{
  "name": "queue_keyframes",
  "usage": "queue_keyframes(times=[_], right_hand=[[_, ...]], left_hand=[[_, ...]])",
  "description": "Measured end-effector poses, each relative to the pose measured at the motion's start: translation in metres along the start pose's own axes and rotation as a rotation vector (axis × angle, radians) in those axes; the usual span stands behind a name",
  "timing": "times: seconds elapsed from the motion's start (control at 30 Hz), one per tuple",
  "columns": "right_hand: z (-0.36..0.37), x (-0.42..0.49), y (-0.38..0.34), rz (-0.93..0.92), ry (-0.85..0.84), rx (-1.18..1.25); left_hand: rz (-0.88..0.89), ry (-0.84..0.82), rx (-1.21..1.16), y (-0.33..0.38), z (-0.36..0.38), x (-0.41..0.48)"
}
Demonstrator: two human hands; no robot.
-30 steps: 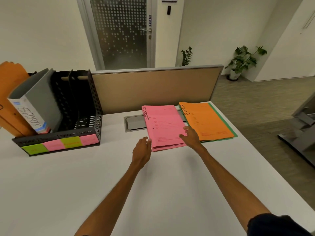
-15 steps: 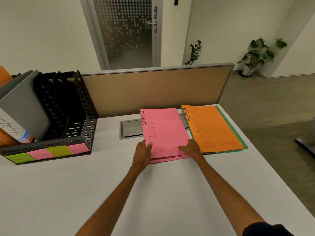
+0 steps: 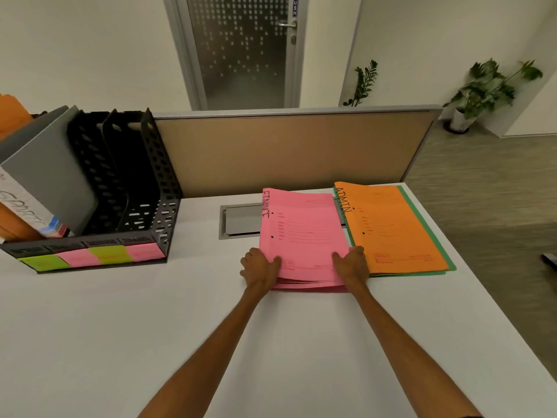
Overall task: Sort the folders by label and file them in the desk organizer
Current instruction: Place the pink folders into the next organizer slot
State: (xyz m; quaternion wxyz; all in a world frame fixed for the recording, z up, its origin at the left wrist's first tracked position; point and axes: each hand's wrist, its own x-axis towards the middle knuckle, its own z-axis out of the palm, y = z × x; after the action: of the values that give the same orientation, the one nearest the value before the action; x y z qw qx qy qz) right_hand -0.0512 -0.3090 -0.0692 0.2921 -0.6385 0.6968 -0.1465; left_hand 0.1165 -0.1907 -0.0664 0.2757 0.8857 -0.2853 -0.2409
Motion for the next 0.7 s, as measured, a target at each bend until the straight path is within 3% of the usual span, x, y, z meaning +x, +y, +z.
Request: queue_keyframes(times=[0.17, 0.33, 0.57, 0.7], right_hand=[[-0.009, -0.011, -0.002, -0.042, 0.070, -0.060], [-0.022, -0.026, -0.007, -0.126, 0.126, 0.029], [-0.030, -0.063, -0.017, -0.220, 0.215, 0.196], [-0.030, -0.084, -0.021, -0.275, 0.210, 0.265]], left_hand=[[0.010, -0.025, 0.012, 0.007, -0.008, -0.006], [0.056, -0.113, -0.311, 0.008, -0.019, -0.018], [0.062, -0.091, -0.741, -0.005, -0.051, -0.043], [0.197, -0.012, -0.798, -0.014, -0.072, -0.058]])
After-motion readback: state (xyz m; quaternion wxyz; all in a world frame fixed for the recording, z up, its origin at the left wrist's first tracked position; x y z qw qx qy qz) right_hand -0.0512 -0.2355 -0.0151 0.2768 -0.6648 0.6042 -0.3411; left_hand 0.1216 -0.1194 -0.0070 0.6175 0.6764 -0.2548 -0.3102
